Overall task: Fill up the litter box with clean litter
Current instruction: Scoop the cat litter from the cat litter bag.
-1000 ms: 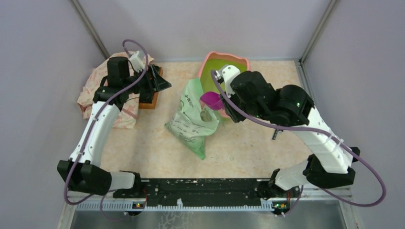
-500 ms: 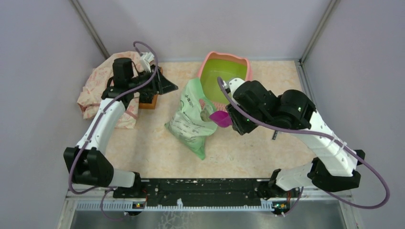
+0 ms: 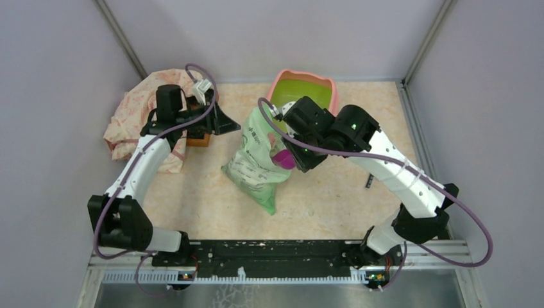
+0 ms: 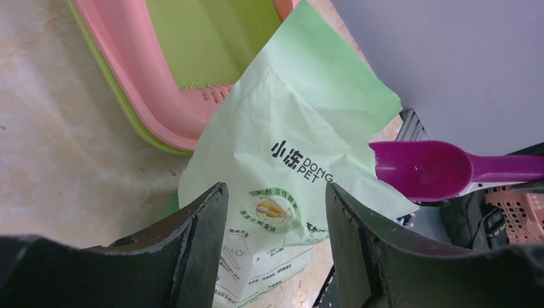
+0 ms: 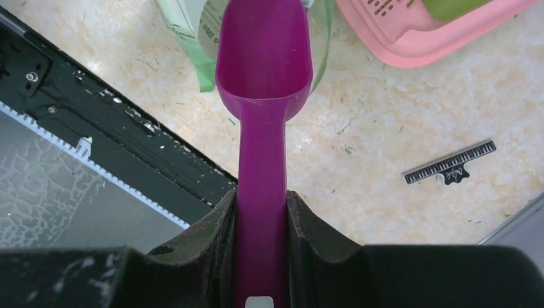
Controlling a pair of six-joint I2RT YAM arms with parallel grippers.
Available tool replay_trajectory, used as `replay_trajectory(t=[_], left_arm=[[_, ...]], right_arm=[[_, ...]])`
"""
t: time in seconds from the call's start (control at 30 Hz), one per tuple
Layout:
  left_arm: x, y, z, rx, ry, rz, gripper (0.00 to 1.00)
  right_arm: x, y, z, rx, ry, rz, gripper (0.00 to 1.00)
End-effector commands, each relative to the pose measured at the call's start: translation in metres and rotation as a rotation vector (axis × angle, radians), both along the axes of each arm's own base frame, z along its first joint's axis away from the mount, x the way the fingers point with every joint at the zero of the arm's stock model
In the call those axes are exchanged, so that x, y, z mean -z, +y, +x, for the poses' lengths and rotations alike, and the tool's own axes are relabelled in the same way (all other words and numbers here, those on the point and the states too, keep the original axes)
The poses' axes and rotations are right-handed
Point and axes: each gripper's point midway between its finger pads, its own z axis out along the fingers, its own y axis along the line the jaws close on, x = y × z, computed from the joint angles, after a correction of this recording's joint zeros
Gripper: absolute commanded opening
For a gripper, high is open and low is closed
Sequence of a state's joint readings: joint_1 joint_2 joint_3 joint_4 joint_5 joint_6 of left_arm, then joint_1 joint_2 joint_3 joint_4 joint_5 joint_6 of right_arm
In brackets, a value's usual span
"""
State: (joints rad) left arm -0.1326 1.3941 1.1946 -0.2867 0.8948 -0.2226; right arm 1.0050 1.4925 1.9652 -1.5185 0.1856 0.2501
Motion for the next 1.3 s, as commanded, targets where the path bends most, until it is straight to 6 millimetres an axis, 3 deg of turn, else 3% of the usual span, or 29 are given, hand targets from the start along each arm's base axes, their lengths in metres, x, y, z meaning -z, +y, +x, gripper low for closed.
replay_trajectory(t=[0.0, 0.27, 0.53, 0.7, 1.0, 1.07, 1.2, 1.27], left_arm=[[-0.005, -0.001, -0.007, 0.042, -0.044, -0.014, 0.63], [0.009, 0.000, -0.003, 0.028, -0.001, 0.010, 0.62], [0.027, -0.020, -0.008, 0.176, 0.091, -0.041, 0.64], [0.038, -0.026, -0.005, 0.180, 0.094, -0.013, 0.65], [0.031, -0.033, -0.002, 0.209, 0.073, -0.071, 0.63], [0.030, -0.038, -0.005, 0.226, 0.071, -0.078, 0.52], [0.031, -0.047, -0.011, 0.269, 0.079, -0.087, 0.00], [0.031, -0.052, -0.014, 0.279, 0.082, -0.082, 0.00]], right_arm=[[-0.016, 0.008, 0.013, -0.005, -0.021, 0.069, 0.00], [0.003, 0.026, 0.036, 0.007, 0.045, 0.046, 0.00], [0.007, 0.022, 0.031, 0.000, 0.058, 0.042, 0.00], [0.007, 0.019, 0.028, -0.004, 0.055, 0.046, 0.00], [0.017, 0.016, 0.020, -0.034, 0.055, 0.072, 0.00], [0.018, 0.015, 0.019, -0.038, 0.052, 0.075, 0.00], [0.017, 0.015, 0.020, -0.046, 0.051, 0.082, 0.00], [0.017, 0.015, 0.020, -0.048, 0.049, 0.083, 0.00]])
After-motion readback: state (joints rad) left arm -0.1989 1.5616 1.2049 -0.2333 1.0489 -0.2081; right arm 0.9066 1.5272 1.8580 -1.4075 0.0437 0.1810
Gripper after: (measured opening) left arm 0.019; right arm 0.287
